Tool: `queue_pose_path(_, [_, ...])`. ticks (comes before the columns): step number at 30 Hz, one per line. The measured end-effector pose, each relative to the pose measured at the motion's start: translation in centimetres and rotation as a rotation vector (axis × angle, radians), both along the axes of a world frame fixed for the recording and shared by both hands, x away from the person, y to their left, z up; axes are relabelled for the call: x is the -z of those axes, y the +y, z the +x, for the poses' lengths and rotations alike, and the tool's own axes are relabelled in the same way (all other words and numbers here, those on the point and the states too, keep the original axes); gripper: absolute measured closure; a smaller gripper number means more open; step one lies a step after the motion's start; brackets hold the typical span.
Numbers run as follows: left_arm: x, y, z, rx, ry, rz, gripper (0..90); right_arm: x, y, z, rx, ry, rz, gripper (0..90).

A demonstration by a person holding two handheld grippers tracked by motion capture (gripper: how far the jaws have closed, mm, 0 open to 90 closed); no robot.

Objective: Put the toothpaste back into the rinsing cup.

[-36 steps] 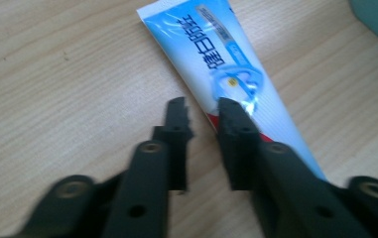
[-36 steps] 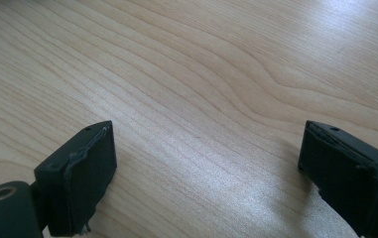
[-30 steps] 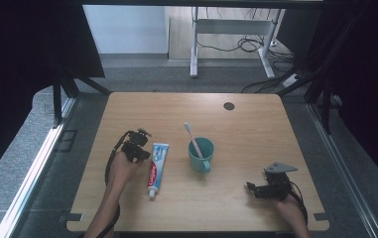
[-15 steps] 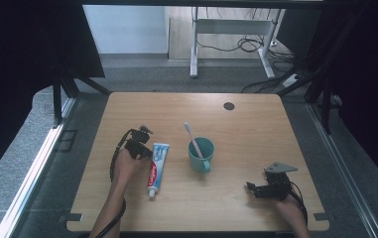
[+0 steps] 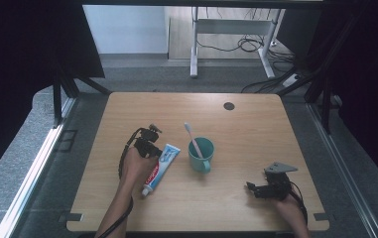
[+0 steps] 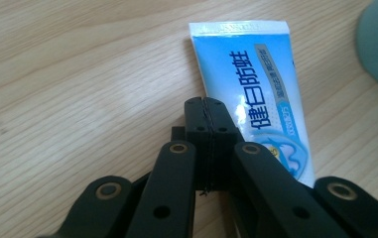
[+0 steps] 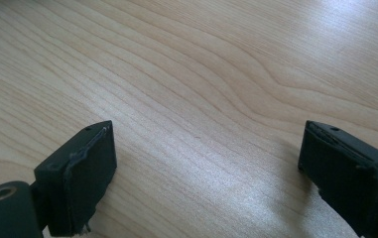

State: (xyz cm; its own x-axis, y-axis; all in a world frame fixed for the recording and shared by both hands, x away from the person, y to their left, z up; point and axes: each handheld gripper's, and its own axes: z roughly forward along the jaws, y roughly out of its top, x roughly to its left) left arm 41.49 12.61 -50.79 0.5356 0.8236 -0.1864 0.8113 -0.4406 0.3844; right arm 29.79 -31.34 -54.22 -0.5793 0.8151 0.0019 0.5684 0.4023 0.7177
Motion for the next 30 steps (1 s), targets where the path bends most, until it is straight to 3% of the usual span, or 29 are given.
queue_pose_path(9, [0.2, -2.0, -0.1, 0.070, 0.002, 0.000, 89.8, 0.0, 0.0, 0.0, 0.000, 0.000, -0.001, 7.4])
queue_pose_path(14, [-0.2, -1.8, -0.2, 0.080, -0.018, -0.001, 89.6, 0.0, 0.0, 0.0, 0.000, 0.000, -0.001, 7.4])
queue_pose_path(21, [-1.5, -1.1, -1.1, 0.113, -0.058, -0.007, 71.5, 0.0, 0.0, 0.0, 0.000, 0.000, -0.001, 7.4])
queue_pose_path(30, [-2.0, -0.9, -2.5, 0.143, -0.037, -0.019, 38.1, 0.0, 0.0, 0.0, 0.000, 0.000, -0.001, 7.5])
